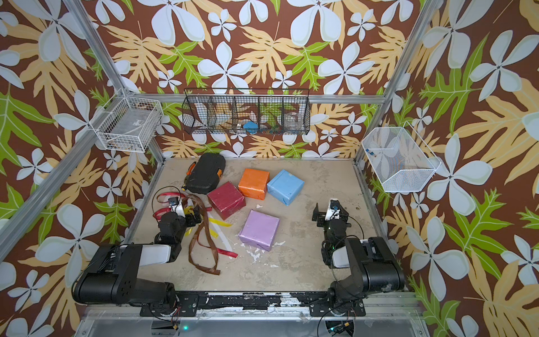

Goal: Untie the ribbon bows on the gift boxes
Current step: Reset both arms

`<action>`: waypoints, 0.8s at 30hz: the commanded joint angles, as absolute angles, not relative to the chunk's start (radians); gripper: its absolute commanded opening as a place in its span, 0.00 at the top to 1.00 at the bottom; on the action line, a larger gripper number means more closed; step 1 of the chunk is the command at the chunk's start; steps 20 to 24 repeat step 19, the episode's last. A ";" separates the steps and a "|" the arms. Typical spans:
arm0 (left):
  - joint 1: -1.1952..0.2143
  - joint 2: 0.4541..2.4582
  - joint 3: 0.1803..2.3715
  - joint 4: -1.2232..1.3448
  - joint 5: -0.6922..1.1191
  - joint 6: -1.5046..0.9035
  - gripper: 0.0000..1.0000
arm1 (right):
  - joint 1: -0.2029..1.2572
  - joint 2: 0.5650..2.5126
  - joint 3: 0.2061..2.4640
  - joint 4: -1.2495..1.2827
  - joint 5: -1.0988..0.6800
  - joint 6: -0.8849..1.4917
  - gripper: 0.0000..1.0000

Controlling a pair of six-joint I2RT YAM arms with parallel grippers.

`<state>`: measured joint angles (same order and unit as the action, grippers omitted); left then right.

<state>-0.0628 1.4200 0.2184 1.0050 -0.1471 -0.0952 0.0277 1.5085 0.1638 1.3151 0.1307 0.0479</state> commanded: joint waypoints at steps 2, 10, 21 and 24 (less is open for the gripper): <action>-0.078 1.462 0.064 1.493 -0.294 -0.073 0.00 | 0.029 1.509 0.164 1.342 0.130 0.044 0.00; -0.080 1.447 0.089 1.415 -0.325 -0.089 0.00 | 0.029 1.510 0.165 1.342 0.129 0.044 0.00; -0.089 1.456 0.130 1.347 -0.357 -0.089 0.00 | 0.036 1.510 0.168 1.337 0.136 0.038 0.00; -0.089 1.456 0.130 1.347 -0.357 -0.089 0.00 | 0.036 1.510 0.168 1.337 0.136 0.038 0.00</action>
